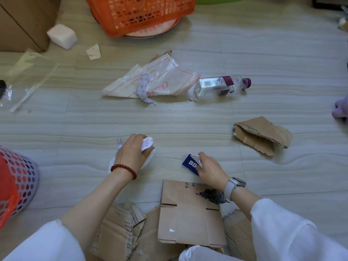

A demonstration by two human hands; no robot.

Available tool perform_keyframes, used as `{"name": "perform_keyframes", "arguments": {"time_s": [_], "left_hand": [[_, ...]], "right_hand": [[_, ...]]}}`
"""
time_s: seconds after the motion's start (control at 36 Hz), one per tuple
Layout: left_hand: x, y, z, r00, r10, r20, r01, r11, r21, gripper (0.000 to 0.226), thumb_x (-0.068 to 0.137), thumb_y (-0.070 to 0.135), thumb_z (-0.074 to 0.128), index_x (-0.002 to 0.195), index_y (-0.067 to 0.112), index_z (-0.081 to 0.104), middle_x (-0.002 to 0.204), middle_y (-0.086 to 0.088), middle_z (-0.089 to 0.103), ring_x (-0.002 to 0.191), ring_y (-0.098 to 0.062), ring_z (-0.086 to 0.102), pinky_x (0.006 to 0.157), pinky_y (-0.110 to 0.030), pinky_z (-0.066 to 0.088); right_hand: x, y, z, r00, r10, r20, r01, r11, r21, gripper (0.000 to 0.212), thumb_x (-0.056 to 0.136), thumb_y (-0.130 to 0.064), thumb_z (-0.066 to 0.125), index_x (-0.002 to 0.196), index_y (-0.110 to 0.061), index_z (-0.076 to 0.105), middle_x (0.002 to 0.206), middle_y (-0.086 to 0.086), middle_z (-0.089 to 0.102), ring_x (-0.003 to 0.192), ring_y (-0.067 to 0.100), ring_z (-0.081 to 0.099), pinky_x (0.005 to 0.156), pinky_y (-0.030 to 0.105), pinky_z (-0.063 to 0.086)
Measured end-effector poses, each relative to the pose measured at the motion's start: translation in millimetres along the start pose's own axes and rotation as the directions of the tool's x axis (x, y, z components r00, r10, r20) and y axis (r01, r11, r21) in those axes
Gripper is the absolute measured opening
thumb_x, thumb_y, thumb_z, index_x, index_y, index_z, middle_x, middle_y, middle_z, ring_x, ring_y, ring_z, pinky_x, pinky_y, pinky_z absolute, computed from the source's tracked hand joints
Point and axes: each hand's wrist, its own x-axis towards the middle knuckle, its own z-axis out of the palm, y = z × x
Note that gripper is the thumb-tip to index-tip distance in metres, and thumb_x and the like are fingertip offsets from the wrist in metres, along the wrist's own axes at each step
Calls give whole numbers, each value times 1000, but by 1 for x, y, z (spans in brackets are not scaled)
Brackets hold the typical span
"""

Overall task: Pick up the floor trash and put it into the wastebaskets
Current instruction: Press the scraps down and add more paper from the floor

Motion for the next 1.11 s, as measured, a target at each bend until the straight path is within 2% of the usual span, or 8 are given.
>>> {"name": "perform_keyframes", "arguments": {"time_s": [0.06,0.31,0.5,0.69,0.81,0.94,1.03,1.11], "left_hand": [[6,3,-11,1000,11,-18,-11,1000,-16,33,87,31,60,114,14,56,112,-4,55,101,-23,54,78,-31,41],[48,28,-138,953,67,-295,-73,997,-10,28,88,31,58,87,5,49,79,-3,48,78,-29,47,64,-33,35],[26,12,-279,813,126,-569,-197,978,-64,30,85,22,63,73,4,43,64,1,40,67,-23,40,57,-25,20],[-49,-91,-347,658,-126,-742,-3,985,-170,30,86,27,61,70,10,42,56,4,34,52,-11,35,50,-29,21],[-85,-151,-341,677,-273,-684,129,958,-255,30,87,28,59,77,2,49,70,-17,50,69,-33,46,58,-33,34],[-106,-205,-325,815,-402,-418,353,916,-192,30,74,47,59,73,19,47,90,-17,56,95,-37,54,72,-38,40],[-116,-218,-325,817,-479,-320,445,878,-177,65,75,43,63,130,15,44,137,-17,39,128,-33,36,105,-45,34],[-125,-224,-327,790,-413,-453,414,905,-103,75,75,13,63,142,16,29,148,-13,25,137,-30,24,111,-48,23]], "right_hand": [[3,-14,-14,999,-30,-28,32,998,63,11,92,-10,44,92,-10,33,94,14,53,77,25,46,49,24,30],[20,-155,-120,944,-189,-269,296,845,446,21,93,-15,50,112,-9,44,102,6,58,80,16,56,61,26,50],[8,-298,-153,875,-373,-309,484,692,536,15,89,-7,54,103,-10,50,100,7,63,93,24,62,79,39,53],[-16,-417,-109,844,-507,-176,481,570,667,18,87,-6,56,100,-17,50,95,5,64,77,18,63,78,50,53],[-27,-462,-60,838,-544,-36,401,570,717,23,85,-1,57,103,-13,47,99,9,61,78,17,60,77,36,52],[-38,-493,-7,733,-673,94,527,650,547,45,85,-9,60,126,-16,42,103,-7,58,79,2,57,69,19,51],[-32,-499,22,599,-801,2,770,577,273,59,77,-22,61,132,-21,41,120,-14,54,112,0,51,99,26,44],[-27,-492,34,555,-827,-85,830,558,-7,65,85,-35,54,143,-20,28,144,8,35,133,23,32,111,41,30]]}}
